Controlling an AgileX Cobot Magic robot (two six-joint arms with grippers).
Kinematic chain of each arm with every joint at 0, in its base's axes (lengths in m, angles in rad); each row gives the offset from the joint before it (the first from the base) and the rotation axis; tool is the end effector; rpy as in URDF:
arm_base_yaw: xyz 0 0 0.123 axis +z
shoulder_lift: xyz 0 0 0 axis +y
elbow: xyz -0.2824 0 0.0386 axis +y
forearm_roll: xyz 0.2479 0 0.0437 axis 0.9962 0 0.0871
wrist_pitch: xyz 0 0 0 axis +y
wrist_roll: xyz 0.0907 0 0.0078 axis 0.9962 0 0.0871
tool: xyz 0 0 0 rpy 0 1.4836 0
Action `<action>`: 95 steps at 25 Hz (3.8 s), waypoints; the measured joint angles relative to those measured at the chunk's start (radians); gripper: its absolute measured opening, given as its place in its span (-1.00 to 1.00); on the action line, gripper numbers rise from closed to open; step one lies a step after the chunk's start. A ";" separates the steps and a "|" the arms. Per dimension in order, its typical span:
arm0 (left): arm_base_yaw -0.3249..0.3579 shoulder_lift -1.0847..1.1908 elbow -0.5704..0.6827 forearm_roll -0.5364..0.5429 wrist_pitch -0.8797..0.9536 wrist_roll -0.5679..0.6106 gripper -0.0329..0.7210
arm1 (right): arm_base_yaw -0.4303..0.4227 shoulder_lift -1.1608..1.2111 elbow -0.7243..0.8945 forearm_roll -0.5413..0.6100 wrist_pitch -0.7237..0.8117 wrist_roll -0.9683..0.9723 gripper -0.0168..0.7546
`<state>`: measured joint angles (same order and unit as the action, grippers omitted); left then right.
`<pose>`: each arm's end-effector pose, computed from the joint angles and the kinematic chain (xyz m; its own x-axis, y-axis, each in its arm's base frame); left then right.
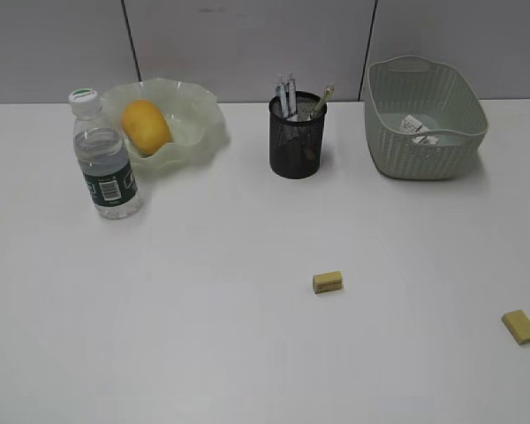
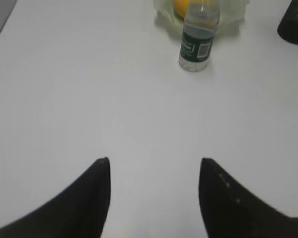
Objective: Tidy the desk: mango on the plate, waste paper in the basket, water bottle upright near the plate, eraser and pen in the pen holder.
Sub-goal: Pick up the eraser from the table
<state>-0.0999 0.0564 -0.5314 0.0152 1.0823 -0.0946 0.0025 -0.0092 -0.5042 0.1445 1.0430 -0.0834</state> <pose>-0.0003 0.0013 0.2843 -0.5003 -0.0376 -0.8651 0.0446 0.9966 -0.0692 -0.0065 0.0113 0.2804 -0.4228 -0.0112 -0.9062 -0.1195 0.9919 0.0435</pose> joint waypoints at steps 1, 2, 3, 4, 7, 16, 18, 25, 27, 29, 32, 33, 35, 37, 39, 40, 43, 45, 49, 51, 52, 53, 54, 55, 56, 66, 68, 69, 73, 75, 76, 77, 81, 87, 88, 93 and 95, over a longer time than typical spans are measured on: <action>0.002 -0.025 0.001 0.000 -0.002 0.001 0.24 | 0.000 0.000 0.000 0.000 0.000 0.000 0.14; 0.006 -0.046 0.002 0.000 -0.006 0.002 0.24 | 0.000 0.000 0.000 0.000 0.000 0.000 0.14; 0.011 -0.057 0.002 0.001 -0.008 0.002 0.24 | 0.000 0.000 0.000 0.000 0.000 0.000 0.14; 0.017 -0.062 0.002 0.001 -0.008 0.002 0.24 | 0.000 0.000 0.000 0.000 0.000 0.000 0.14; 0.024 -0.063 0.004 0.000 -0.008 0.010 0.24 | 0.000 0.000 0.000 0.001 0.000 0.000 0.14; 0.025 -0.064 0.004 -0.015 -0.008 0.020 0.24 | 0.000 0.000 0.000 0.001 0.000 0.000 0.14; 0.025 -0.064 0.004 -0.015 -0.008 0.021 0.24 | 0.000 0.000 0.000 0.001 0.000 0.000 0.14; 0.025 -0.064 0.004 -0.015 -0.009 0.021 0.24 | 0.000 0.000 0.000 0.001 0.000 0.000 0.14; 0.025 -0.064 0.004 -0.015 -0.009 0.021 0.24 | 0.000 0.000 0.000 0.001 0.000 0.000 0.14; 0.025 -0.064 0.004 -0.015 -0.009 0.021 0.24 | 0.000 0.000 0.000 0.001 0.000 0.000 0.14; 0.025 -0.064 0.004 -0.015 -0.009 0.021 0.24 | 0.000 0.000 0.000 0.001 0.000 0.000 0.14; 0.025 -0.064 0.004 -0.015 -0.009 0.021 0.24 | 0.000 0.000 0.000 0.001 0.000 0.000 0.14; 0.025 -0.064 0.004 -0.015 -0.009 0.021 0.24 | 0.000 0.000 0.000 0.003 0.000 0.000 0.14; 0.025 -0.064 0.004 -0.015 -0.009 0.021 0.24 | 0.000 0.000 0.001 0.003 0.000 0.000 0.14; 0.025 -0.064 0.004 -0.015 -0.009 0.021 0.24 | 0.000 0.000 0.003 0.003 0.000 0.000 0.14; 0.025 -0.064 0.004 -0.015 -0.009 0.021 0.24 | 0.000 0.000 0.003 0.003 0.000 0.000 0.14; 0.025 -0.064 0.004 -0.015 -0.010 0.021 0.24 | 0.000 0.000 0.003 0.003 0.000 0.000 0.14; 0.025 -0.064 0.004 -0.015 -0.010 0.021 0.24 | 0.000 0.002 0.003 0.003 0.000 0.000 0.14; 0.025 -0.064 0.004 -0.015 -0.011 0.021 0.24 | 0.000 0.118 -0.014 0.000 0.021 0.000 0.14; 0.025 -0.064 0.004 -0.015 -0.011 0.021 0.24 | 0.000 0.234 -0.035 -0.001 0.029 0.001 0.14; 0.025 -0.064 0.004 -0.015 -0.011 0.021 0.24 | 0.000 0.298 -0.046 -0.001 0.029 0.009 0.14; 0.025 -0.064 0.004 -0.015 -0.011 0.021 0.24 | 0.000 0.353 -0.063 -0.001 0.029 0.021 0.14; 0.025 -0.064 0.004 -0.015 -0.011 0.021 0.24 | 0.000 0.420 -0.083 0.000 0.029 0.030 0.14; 0.025 -0.064 0.004 -0.015 -0.011 0.021 0.24 | 0.000 0.487 -0.104 0.000 0.029 0.034 0.14; 0.025 -0.064 0.004 -0.015 -0.011 0.021 0.24 | 0.000 0.543 -0.123 0.001 0.029 0.037 0.14; 0.025 -0.064 0.004 -0.015 -0.011 0.021 0.24 | 0.000 1.133 -0.323 -0.007 0.027 0.005 0.14; 0.025 -0.064 0.004 -0.015 -0.011 0.021 0.24 | 0.000 1.225 -0.365 -0.017 0.027 0.003 0.14; 0.025 -0.064 0.004 -0.015 -0.011 0.021 0.24 | 0.000 1.264 -0.385 -0.024 0.027 0.002 0.14; 0.025 -0.064 0.004 -0.015 -0.011 0.021 0.24 | 0.000 1.397 -0.428 -0.059 0.022 0.000 0.14; 0.025 -0.064 0.004 -0.015 -0.011 0.021 0.24 | 0.000 1.471 -0.429 -0.061 0.016 0.000 0.14; 0.025 -0.064 0.004 -0.015 -0.011 0.021 0.24 | 0.000 1.506 -0.429 -0.056 0.005 0.000 0.15; 0.025 -0.064 0.004 -0.015 -0.011 0.021 0.24 | 0.000 1.534 -0.429 -0.051 -0.008 0.000 0.17; 0.025 -0.064 0.004 -0.015 -0.011 0.021 0.24 | 0.010 1.636 -0.430 -0.048 -0.084 0.000 0.35; 0.025 -0.064 0.004 -0.015 -0.012 0.021 0.24 | 0.091 1.720 -0.430 -0.082 -0.202 0.000 0.41; 0.025 -0.064 0.004 -0.015 -0.012 0.021 0.24 | 0.106 1.733 -0.430 -0.086 -0.212 0.000 0.41; 0.025 -0.064 0.004 -0.015 -0.012 0.021 0.24 | 0.125 1.786 -0.430 -0.101 -0.229 0.001 0.41; 0.025 -0.064 0.004 -0.015 -0.012 0.021 0.24 | 0.125 1.799 -0.429 -0.124 -0.224 0.017 0.41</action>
<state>-0.0753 -0.0077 -0.5273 0.0000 1.0703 -0.0734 0.1271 1.7901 -0.9332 0.0206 0.8191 -0.0665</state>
